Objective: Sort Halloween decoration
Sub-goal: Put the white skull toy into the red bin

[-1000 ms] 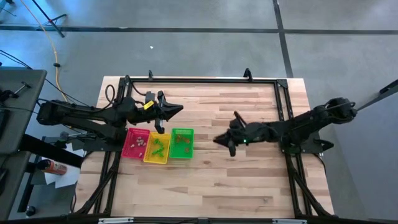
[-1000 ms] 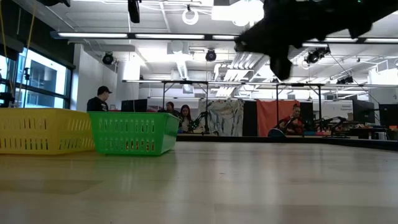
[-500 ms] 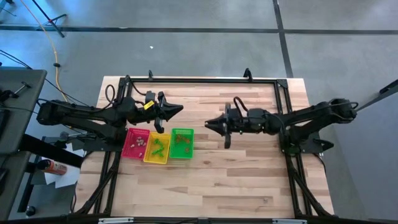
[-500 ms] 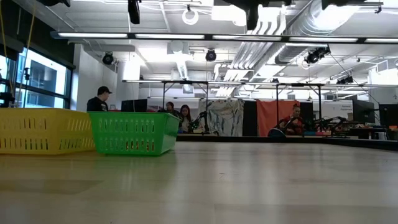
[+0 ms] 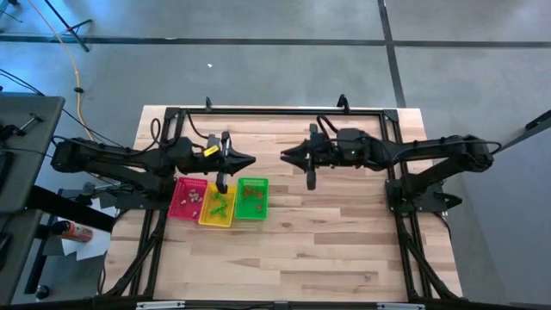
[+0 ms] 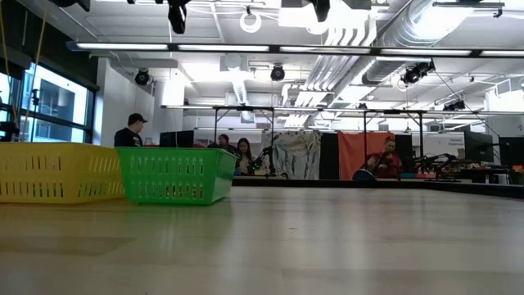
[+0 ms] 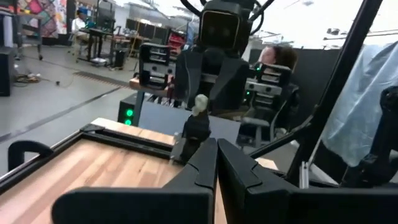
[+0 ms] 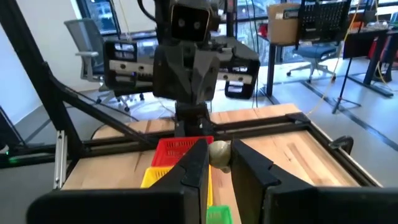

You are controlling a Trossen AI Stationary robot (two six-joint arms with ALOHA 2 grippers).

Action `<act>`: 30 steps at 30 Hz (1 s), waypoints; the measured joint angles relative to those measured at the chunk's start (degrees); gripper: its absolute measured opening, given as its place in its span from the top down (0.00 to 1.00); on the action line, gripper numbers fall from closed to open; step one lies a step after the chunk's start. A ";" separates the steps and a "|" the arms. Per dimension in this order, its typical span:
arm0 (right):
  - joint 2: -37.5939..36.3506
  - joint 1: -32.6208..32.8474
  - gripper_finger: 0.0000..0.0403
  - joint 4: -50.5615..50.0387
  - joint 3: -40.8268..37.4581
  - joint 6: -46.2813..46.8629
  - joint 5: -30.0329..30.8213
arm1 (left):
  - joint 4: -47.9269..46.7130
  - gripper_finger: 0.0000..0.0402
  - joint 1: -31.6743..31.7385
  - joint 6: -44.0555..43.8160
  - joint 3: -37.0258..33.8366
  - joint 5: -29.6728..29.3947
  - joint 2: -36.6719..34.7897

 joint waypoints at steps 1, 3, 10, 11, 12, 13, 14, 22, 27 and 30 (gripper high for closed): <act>0.02 0.02 0.89 -0.43 0.00 0.07 -0.02 | -0.20 1.00 -0.08 -0.02 0.00 -0.23 0.02; 0.04 0.04 0.89 -0.52 0.00 0.07 -0.11 | -0.22 1.00 -0.22 -0.03 0.00 -0.37 0.02; 0.04 0.06 0.89 -0.49 0.00 0.09 -0.39 | -0.18 1.00 -0.24 0.03 0.00 -0.44 0.02; 0.04 0.06 0.89 -0.49 0.00 0.11 -0.39 | 0.00 1.00 -0.24 -0.06 0.00 -0.44 0.02; 0.10 0.06 0.89 -0.49 0.00 0.11 -0.39 | 0.23 1.00 -0.24 -0.28 0.00 -0.42 0.02; 0.37 0.06 0.89 -0.25 0.00 0.14 -0.39 | 0.69 1.00 -0.24 -0.27 0.00 -0.43 0.02; 0.71 0.08 0.89 -0.20 0.00 0.61 -0.39 | 1.05 1.00 -0.24 -0.28 0.00 -0.42 -0.15; 8.60 0.76 0.89 3.57 0.00 5.90 -2.49 | 1.22 1.00 -0.17 -0.28 1.20 -0.43 -2.71; 17.01 2.46 0.89 12.72 0.02 6.58 -2.56 | 0.89 1.00 -0.17 0.49 1.16 -0.50 -4.67; 22.05 3.09 0.89 20.64 0.02 7.80 -1.82 | 1.03 1.00 -0.17 0.51 1.19 -1.41 -5.04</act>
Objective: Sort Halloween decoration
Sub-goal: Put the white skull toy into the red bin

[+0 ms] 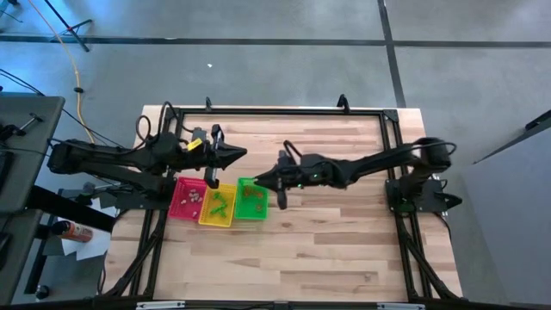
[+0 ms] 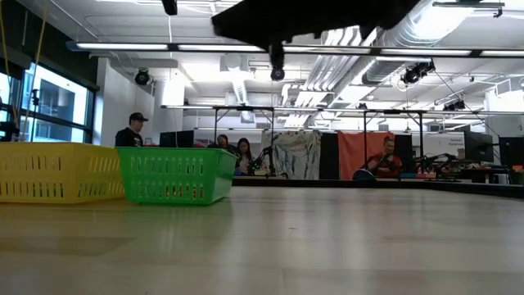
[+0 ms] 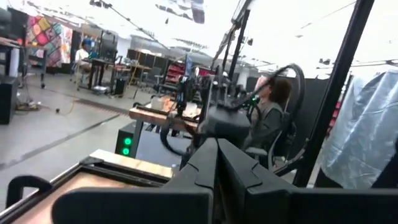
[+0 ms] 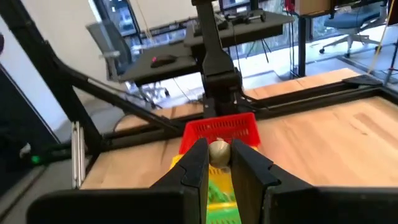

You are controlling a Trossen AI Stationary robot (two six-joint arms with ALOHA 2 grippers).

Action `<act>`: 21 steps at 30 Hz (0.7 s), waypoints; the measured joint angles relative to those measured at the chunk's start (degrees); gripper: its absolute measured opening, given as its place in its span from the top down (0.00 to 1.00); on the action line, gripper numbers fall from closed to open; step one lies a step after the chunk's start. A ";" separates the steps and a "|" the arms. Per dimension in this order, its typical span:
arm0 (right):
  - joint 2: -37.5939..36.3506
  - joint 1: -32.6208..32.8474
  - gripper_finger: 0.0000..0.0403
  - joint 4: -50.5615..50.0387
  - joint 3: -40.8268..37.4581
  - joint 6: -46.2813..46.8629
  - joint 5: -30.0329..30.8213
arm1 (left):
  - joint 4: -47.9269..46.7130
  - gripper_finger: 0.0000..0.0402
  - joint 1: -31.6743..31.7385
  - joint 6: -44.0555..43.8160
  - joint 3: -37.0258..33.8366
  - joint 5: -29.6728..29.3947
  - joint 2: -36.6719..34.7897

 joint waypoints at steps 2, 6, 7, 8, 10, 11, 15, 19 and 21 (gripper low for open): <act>3.07 0.24 0.89 4.75 0.07 2.26 0.41 | 0.05 1.00 0.00 0.02 -0.04 -0.18 -0.20; 8.77 0.25 0.89 6.54 3.78 4.96 0.42 | 0.05 1.00 0.00 -0.62 -0.04 -0.23 -0.22; 10.02 0.25 0.89 6.43 5.05 5.00 0.42 | 0.05 1.00 0.00 -1.35 -0.04 -0.23 -0.22; 11.44 0.25 0.89 6.33 6.62 4.92 0.42 | 0.17 1.00 0.00 -2.18 -0.04 -0.23 -0.26; 14.41 0.25 0.89 6.31 10.05 4.79 0.42 | 0.15 1.00 0.00 -3.91 -0.04 -0.23 -0.26; 15.80 0.24 0.89 6.18 11.71 4.75 0.42 | 0.17 1.00 0.00 -5.09 -0.04 -0.23 -0.25; 21.50 -0.20 0.89 4.92 18.86 2.42 0.42 | 0.20 1.00 0.02 -10.40 -0.04 -0.21 -0.67; 26.35 -0.78 0.89 2.87 25.48 1.77 0.19 | 0.18 1.00 0.00 -13.85 -0.04 -0.09 -1.38; 28.54 -0.91 0.89 2.03 28.32 1.76 -0.40 | 0.17 1.00 0.00 -14.12 -0.06 -0.09 -1.87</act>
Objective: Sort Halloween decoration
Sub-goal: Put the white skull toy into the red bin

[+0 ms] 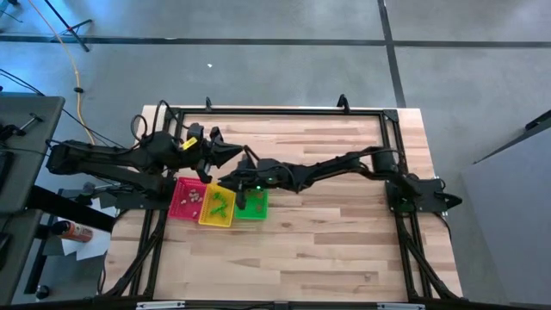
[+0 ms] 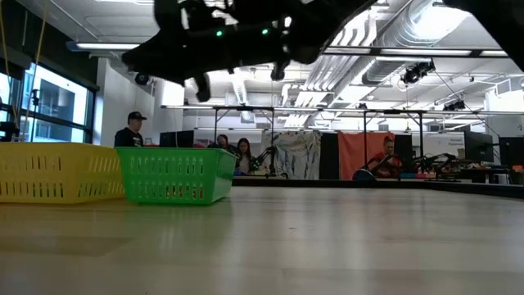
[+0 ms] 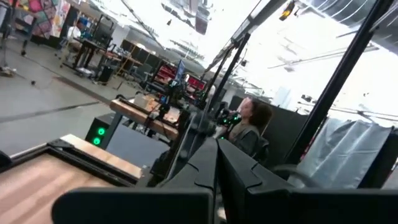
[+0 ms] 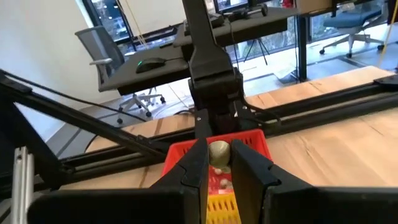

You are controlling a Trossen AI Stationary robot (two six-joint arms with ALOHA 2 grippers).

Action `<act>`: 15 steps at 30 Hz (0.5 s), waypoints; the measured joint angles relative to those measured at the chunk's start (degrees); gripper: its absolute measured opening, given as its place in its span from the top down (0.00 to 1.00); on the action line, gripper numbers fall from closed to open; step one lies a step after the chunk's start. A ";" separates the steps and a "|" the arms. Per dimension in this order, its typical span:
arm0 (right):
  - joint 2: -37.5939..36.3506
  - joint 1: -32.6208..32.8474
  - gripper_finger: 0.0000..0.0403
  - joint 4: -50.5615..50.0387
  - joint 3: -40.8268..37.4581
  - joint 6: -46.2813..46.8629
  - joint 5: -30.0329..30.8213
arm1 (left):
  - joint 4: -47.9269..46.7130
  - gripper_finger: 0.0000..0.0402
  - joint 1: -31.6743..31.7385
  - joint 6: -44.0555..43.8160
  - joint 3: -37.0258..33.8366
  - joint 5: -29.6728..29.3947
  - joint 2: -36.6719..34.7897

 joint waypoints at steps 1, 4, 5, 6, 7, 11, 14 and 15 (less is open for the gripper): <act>1.22 -0.04 0.89 -0.04 1.49 0.00 -0.17 | 0.21 1.00 0.01 0.00 0.00 0.00 -0.14; 4.08 0.02 0.89 -0.03 5.11 0.00 -0.32 | 1.21 1.00 0.01 -0.53 0.00 0.02 -0.53; 4.82 0.02 0.89 0.03 6.00 0.01 -0.34 | 2.12 1.00 0.00 -1.08 0.00 0.02 -0.58; 5.63 0.02 0.89 -0.08 6.85 0.09 -0.36 | 3.05 1.00 0.00 -1.65 0.00 0.02 -0.60; 6.51 0.02 0.89 -0.08 7.93 0.42 -0.39 | 3.89 1.00 0.00 -2.03 0.00 0.03 -0.60; 9.88 0.02 0.89 -0.11 12.19 0.62 -0.47 | 5.86 1.00 0.00 -2.36 0.00 0.06 -0.60; 12.22 0.02 0.89 -1.96 16.17 0.57 -0.47 | 5.77 1.00 0.00 -2.38 0.00 0.09 -0.60; 12.92 0.02 0.89 -3.19 17.65 0.54 -0.47 | 5.81 1.00 0.00 -2.38 0.00 0.08 -0.60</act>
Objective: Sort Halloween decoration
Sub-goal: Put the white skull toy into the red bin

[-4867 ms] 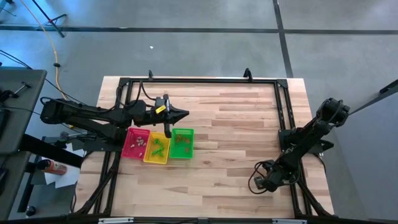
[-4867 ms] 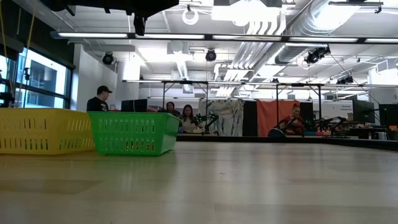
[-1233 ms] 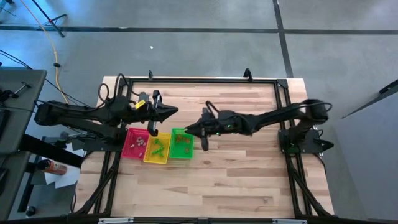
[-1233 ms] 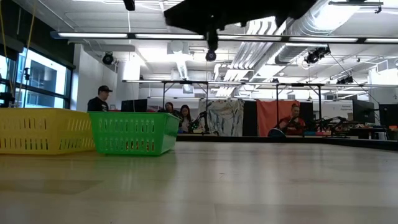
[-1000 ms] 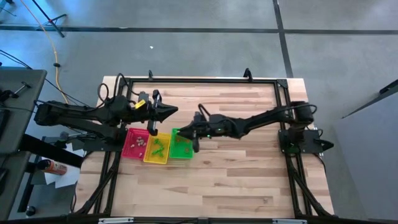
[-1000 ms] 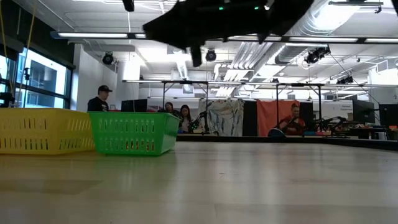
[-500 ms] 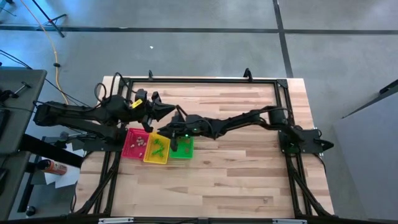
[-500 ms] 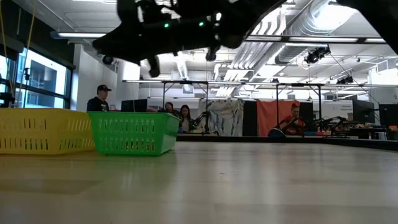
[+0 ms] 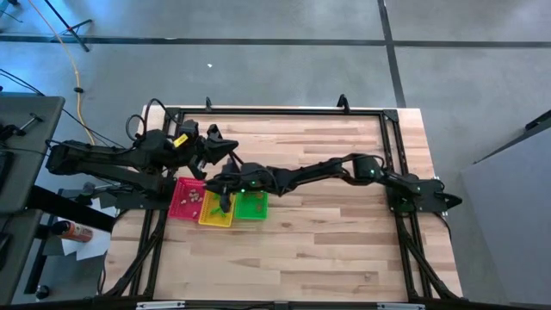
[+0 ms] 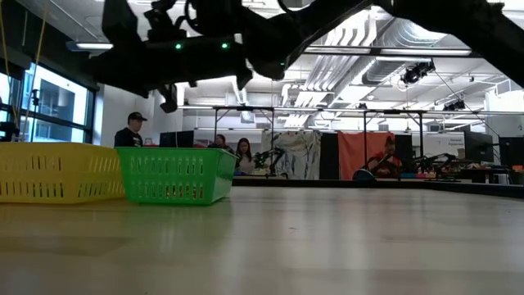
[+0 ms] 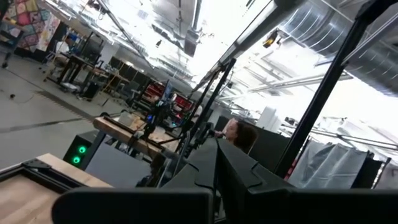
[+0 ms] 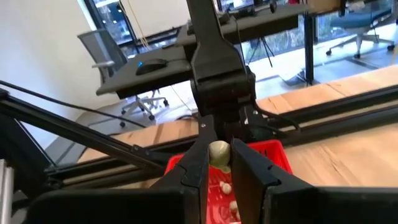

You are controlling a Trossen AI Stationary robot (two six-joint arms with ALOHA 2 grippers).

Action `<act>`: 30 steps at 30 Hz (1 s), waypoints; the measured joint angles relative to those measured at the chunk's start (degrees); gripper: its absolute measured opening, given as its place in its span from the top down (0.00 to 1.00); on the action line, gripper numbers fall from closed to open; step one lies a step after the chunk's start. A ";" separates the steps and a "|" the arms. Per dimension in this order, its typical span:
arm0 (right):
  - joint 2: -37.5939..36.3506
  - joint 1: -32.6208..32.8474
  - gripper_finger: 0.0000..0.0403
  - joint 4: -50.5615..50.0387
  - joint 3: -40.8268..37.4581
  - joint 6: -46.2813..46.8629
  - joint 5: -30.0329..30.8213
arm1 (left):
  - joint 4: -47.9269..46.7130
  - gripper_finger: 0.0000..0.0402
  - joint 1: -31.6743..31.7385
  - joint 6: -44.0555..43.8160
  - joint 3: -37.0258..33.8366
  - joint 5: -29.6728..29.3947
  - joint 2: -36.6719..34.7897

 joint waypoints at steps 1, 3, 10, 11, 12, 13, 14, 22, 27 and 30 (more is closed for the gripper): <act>0.77 0.00 0.89 -1.31 1.48 0.11 0.00 | 0.14 1.00 0.00 0.00 0.00 0.00 0.00; 2.28 0.00 0.89 -3.90 4.56 0.35 0.00 | 0.21 1.00 0.00 0.00 0.00 0.00 0.00; 6.78 0.00 0.89 -7.33 11.40 0.11 -0.79 | 0.20 1.00 0.00 -0.04 0.00 -0.02 0.04; 7.48 0.00 0.89 -7.36 12.15 0.12 -0.99 | 0.20 1.00 0.00 -0.02 0.00 -0.02 0.04; 7.80 0.00 0.89 -7.38 12.43 0.16 -1.36 | 0.18 1.00 0.01 -0.03 0.00 -0.02 0.04; 8.22 0.00 0.89 -7.50 12.87 0.52 -1.55 | 0.18 1.00 0.02 -0.07 0.00 -0.03 0.04; 8.65 -0.02 0.89 -7.17 13.24 0.87 -1.61 | 0.20 1.00 0.01 -0.09 0.00 -0.05 0.04; 12.02 -0.76 0.89 -7.35 16.79 2.99 -1.73 | 0.17 1.00 0.02 0.04 0.00 -1.31 0.04; 15.72 -0.82 0.89 -11.28 23.33 3.14 -1.27 | 0.17 1.00 0.01 0.09 0.00 -2.64 0.04; 18.21 -0.74 0.89 -14.53 28.19 2.64 -1.29 | 0.13 1.00 0.01 0.11 0.00 -3.21 0.06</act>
